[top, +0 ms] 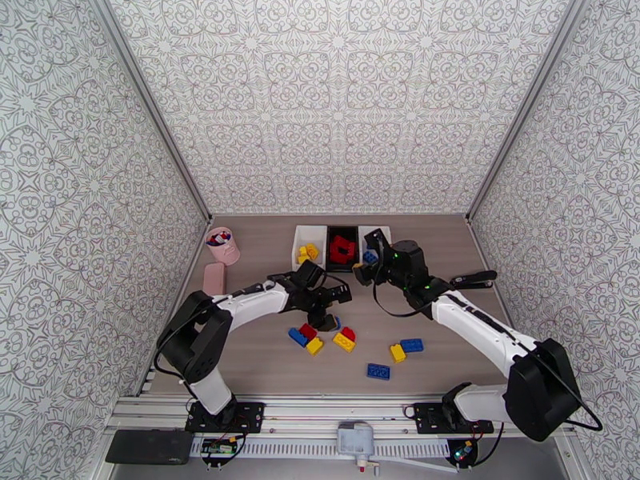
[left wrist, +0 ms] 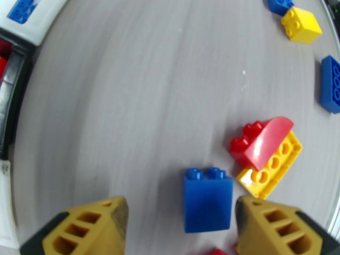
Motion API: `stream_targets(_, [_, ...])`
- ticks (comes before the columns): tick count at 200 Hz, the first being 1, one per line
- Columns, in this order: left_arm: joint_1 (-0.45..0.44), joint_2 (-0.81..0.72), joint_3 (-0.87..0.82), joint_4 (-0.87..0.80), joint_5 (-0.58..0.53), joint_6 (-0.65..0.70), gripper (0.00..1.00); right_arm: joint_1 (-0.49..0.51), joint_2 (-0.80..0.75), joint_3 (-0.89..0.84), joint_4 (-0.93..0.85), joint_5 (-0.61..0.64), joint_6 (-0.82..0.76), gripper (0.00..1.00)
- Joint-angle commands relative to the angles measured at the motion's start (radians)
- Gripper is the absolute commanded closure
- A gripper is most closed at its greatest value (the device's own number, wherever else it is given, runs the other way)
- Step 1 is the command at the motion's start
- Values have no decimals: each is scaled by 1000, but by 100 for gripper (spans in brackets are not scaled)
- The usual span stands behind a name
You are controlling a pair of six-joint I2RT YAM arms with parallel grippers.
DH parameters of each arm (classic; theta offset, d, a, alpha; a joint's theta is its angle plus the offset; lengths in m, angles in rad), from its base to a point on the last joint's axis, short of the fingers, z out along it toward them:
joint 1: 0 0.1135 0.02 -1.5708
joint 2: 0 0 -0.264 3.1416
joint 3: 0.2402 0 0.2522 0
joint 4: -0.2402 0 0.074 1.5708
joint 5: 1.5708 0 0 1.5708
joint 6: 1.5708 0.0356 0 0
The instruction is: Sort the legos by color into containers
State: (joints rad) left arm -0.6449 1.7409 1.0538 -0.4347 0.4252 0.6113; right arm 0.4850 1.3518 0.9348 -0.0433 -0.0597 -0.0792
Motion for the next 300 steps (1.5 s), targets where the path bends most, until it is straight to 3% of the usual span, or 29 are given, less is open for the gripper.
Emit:
stream_targets(1, [-24,25,44,-76,-15,39,31,-6,-22,-14,-19,15,-4,7])
stream_targets(71, [-54,93,104,-144,-89,39,41,-10,-26,-8,-20,16,-2,7])
stream_targets(133, [-65,138,147,-200,-104,38,56,-17,-33,-11,-21,22,-4,7])
stream_targets(190, [-50,84,117,-171,-81,27,73,-22,-50,-11,-20,14,-1,7])
stream_targets(227, [-14,-17,42,-12,-41,-52,75,-24,-81,-20,-19,12,5,7])
stream_targets(257, [9,-86,-24,259,-36,-183,75,-28,-111,-35,5,11,23,7])
stream_targets(300, [14,-25,-6,634,-66,-411,76,-49,-164,-82,55,32,70,7])
